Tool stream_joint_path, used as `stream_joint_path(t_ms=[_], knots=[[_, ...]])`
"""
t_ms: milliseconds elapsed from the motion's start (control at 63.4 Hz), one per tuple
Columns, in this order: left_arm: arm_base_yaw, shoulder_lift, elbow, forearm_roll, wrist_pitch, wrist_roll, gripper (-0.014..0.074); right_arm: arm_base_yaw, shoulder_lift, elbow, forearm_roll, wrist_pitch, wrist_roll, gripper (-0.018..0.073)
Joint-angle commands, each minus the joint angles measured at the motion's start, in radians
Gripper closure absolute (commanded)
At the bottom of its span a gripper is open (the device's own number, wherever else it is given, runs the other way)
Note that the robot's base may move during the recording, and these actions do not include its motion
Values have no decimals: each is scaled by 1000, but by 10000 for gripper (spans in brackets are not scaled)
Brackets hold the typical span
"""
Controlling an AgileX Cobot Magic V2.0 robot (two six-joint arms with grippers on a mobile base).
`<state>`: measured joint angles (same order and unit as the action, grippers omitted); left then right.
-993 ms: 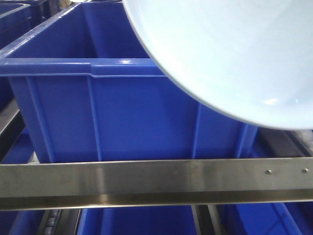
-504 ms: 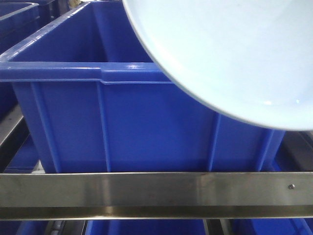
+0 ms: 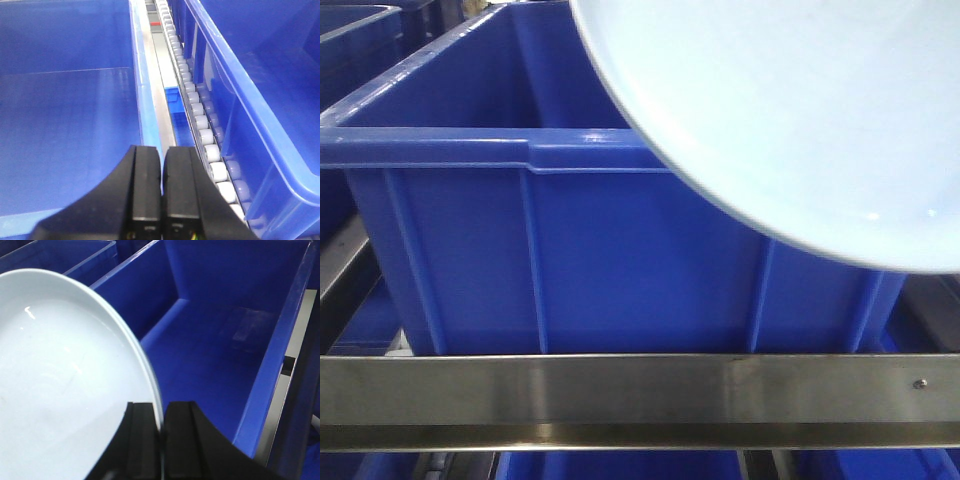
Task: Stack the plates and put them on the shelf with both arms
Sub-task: 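Lower the plate stack into the blue bin and release the right gripper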
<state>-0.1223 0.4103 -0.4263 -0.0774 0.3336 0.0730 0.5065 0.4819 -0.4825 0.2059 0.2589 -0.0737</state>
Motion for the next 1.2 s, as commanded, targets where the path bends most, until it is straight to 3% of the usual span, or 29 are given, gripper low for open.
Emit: stream_joint_path(t_ms=[0, 158, 315, 725, 930, 1182], knots=[[3, 5, -26, -5, -85, -1, 512, -4, 3, -33, 2, -100, -2, 503], [3, 5, -26, -5, -85, -1, 512, -4, 10, -71, 2, -106, -2, 503], [3, 5, -26, -5, -85, -1, 512, -4, 98, -240, 2, -68, -2, 503], [3, 5, -26, -5, -85, -1, 512, -4, 675, -782, -17, 232, -74, 503], [3, 5, -26, -5, -85, -1, 512, -9, 935, -939, -75, 252, -74, 503], [3, 5, -26, -5, -85, -1, 512, -60, 1138, -1036, -78, 248, -74, 503]])
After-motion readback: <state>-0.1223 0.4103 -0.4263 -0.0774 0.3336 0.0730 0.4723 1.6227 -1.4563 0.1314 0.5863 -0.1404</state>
